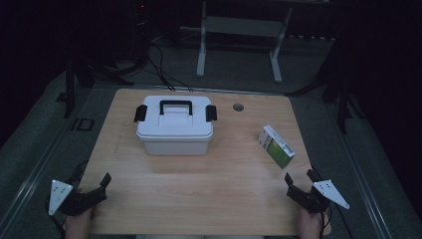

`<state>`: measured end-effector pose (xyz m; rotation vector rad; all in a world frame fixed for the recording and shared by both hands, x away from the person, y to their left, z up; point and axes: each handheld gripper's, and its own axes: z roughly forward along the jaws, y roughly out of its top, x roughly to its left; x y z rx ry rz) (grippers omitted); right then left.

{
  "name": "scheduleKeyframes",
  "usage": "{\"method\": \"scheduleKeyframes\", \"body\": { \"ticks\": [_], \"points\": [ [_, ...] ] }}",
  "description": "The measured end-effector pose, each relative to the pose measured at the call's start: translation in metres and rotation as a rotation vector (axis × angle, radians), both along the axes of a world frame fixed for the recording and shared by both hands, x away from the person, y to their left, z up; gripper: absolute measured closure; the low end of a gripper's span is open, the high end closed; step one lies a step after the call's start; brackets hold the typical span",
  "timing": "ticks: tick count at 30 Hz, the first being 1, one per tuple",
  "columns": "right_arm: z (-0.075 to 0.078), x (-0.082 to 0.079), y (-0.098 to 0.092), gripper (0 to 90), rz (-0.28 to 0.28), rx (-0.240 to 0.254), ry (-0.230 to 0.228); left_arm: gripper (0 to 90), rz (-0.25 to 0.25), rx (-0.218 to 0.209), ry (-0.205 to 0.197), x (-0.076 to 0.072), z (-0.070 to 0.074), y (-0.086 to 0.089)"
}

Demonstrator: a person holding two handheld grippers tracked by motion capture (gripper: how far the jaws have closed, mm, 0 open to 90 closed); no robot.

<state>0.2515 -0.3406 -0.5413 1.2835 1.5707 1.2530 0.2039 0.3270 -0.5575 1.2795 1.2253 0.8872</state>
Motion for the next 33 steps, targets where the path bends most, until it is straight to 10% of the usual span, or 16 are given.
{"method": "scheduleKeyframes", "body": {
  "ticks": [19, 33],
  "points": [
    [0.045, 0.008, 0.049, 13.4, 0.212, -0.006, -0.053, 1.0, -0.111, -0.045, 0.037, 0.018, 0.027, -0.012],
    [0.055, 0.05, 0.097, 21.6, 0.317, -0.066, -0.084, 7.8, -0.168, 0.053, 0.072, 0.062, 0.036, -0.023]
  ]
}}
